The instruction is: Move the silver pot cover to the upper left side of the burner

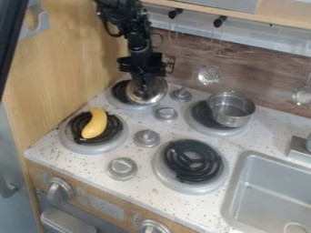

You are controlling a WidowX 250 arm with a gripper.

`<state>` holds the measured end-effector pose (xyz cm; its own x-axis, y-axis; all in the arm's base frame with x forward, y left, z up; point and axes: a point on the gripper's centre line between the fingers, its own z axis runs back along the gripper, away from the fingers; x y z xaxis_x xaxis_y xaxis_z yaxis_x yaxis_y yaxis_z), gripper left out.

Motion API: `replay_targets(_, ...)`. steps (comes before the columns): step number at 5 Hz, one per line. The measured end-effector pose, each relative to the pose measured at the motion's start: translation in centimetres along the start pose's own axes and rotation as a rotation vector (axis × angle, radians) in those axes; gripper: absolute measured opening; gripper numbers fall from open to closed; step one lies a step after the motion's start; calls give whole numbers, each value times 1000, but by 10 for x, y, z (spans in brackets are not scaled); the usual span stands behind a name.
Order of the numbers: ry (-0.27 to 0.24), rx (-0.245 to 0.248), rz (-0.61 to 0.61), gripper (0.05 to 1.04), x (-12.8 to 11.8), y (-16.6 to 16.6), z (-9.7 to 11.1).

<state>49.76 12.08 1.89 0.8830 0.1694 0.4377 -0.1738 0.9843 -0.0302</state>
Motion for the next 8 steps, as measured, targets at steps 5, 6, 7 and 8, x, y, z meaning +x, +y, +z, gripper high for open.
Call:
replay_targets(5, 101, 11, 23, 896, -50, 2, -28)
replay_targets(6, 32, -55, -1, 1020, -46, -11, 5)
replay_targets(7, 31, -89, -36, 1005, -53, -18, 35)
replay_targets(8, 102, -79, -92, 999, -75, -19, 54)
